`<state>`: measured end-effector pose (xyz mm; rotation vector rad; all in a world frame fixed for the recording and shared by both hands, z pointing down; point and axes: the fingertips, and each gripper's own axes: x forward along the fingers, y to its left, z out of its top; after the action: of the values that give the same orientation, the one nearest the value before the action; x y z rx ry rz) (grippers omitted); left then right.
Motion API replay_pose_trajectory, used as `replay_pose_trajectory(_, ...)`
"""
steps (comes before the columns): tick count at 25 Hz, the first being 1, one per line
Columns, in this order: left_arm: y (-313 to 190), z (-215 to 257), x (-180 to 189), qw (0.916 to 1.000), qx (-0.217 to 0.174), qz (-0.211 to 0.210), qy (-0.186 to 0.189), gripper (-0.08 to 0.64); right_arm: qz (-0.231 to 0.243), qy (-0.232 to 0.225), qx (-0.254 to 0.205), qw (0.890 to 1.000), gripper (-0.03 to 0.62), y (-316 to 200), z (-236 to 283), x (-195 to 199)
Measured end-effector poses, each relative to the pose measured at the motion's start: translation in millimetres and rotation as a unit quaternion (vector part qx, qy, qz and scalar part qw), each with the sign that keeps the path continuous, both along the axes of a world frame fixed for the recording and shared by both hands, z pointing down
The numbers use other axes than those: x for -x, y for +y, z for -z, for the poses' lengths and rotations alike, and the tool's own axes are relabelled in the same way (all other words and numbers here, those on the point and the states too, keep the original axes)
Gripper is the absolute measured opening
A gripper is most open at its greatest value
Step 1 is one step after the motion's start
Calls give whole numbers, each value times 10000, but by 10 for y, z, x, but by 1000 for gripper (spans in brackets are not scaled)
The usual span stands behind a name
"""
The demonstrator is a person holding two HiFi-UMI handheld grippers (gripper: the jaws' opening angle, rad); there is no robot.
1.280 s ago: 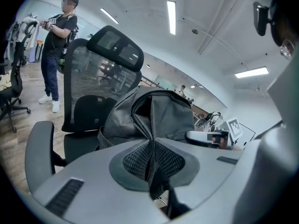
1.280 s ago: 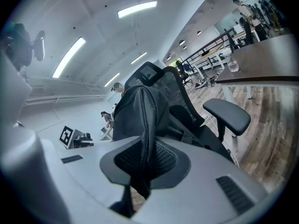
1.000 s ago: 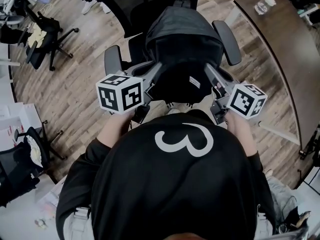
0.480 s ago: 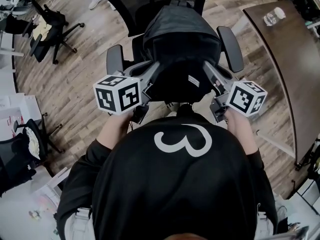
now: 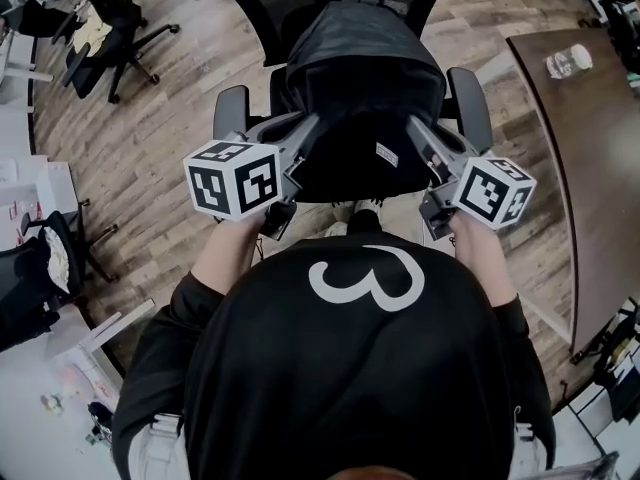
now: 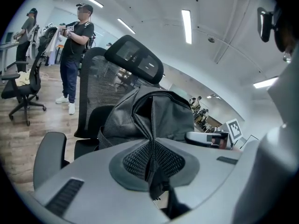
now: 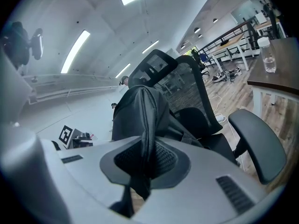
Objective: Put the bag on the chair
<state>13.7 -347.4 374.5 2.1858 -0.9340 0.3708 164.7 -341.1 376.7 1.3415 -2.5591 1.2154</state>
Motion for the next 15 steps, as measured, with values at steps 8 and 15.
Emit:
replay_pose_trajectory(8,-253,-92,-12,9998,73,182,-31,46,207,47,130,9997,54,-313,-93,-12)
replay_pose_trajectory(15,-443,-303,-38,9994,178,260,-128,46,292,14,367,9989,54,-505,-319,-36)
